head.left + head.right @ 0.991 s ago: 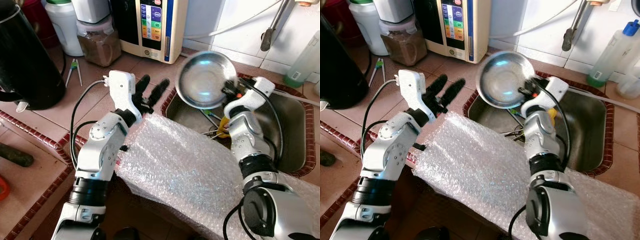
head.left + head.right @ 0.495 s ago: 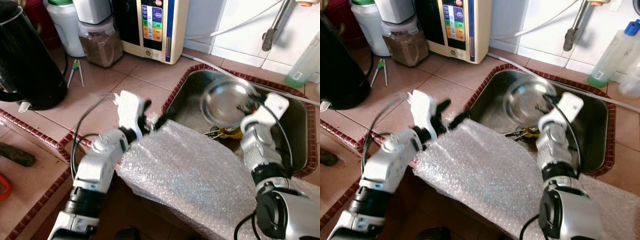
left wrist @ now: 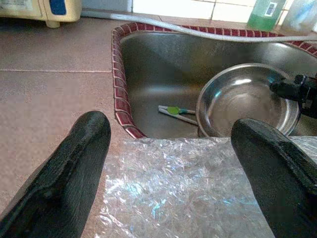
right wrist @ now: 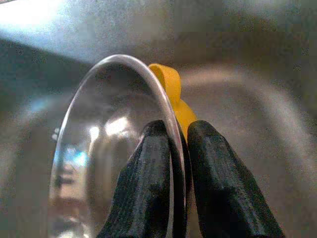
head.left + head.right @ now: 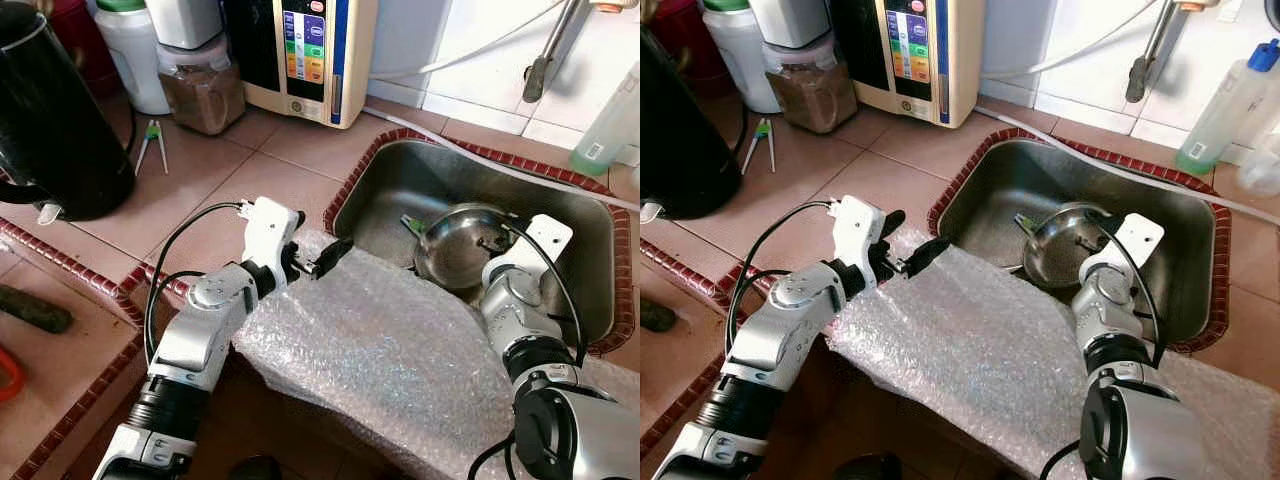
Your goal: Kitchen organization
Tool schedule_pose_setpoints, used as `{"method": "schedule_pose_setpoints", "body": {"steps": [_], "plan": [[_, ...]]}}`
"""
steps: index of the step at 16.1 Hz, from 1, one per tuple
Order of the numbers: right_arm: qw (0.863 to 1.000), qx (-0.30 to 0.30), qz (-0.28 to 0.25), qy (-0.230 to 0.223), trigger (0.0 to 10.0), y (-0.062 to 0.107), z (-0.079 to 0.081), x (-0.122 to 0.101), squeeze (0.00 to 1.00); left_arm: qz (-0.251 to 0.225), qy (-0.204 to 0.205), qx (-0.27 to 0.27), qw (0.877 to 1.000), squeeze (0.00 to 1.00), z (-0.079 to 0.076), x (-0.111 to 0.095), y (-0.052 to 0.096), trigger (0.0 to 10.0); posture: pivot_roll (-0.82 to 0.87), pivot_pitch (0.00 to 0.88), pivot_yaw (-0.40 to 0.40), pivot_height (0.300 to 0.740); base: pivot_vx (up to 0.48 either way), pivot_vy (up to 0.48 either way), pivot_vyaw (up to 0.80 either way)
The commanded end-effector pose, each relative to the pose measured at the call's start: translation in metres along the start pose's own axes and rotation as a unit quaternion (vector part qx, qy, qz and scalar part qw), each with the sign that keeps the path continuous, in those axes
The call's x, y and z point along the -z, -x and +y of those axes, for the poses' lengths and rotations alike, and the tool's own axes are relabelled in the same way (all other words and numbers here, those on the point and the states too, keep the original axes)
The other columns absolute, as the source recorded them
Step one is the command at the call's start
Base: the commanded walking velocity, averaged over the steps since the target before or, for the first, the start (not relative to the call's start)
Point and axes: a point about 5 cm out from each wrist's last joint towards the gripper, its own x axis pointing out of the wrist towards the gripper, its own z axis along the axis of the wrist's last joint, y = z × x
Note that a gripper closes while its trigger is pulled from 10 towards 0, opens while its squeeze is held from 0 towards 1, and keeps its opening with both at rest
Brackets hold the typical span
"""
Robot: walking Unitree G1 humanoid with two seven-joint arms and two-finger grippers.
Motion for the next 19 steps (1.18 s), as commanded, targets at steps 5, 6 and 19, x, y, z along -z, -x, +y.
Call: {"method": "schedule_pose_setpoints", "body": {"steps": [5, 6, 19], "plan": [[1.000, 0.006, 0.019, 0.007, 10.0, 0.001, -0.009, 0.009, 1.00, -0.006, -0.025, -0.061, 0.998, 1.00, 0.014, -0.005, -0.002, 10.0, 0.03, 0.106, 0.022, 0.740, 0.000, 0.000, 0.00], [1.000, 0.002, 0.015, 0.012, 10.0, 0.000, -0.008, 0.007, 1.00, -0.007, -0.026, -0.067, 0.997, 1.00, 0.014, -0.005, -0.002, 10.0, 0.03, 0.105, 0.020, 0.740, 0.000, 0.000, 0.00], [0.916, -0.296, -0.167, 0.214, 10.0, 0.025, 0.035, -0.060, 1.00, -0.033, -0.050, -0.251, 0.966, 0.00, 0.045, -0.025, 0.027, 10.0, -0.02, 0.075, 0.032, 0.740, 0.000, 0.000, 0.00]]}}
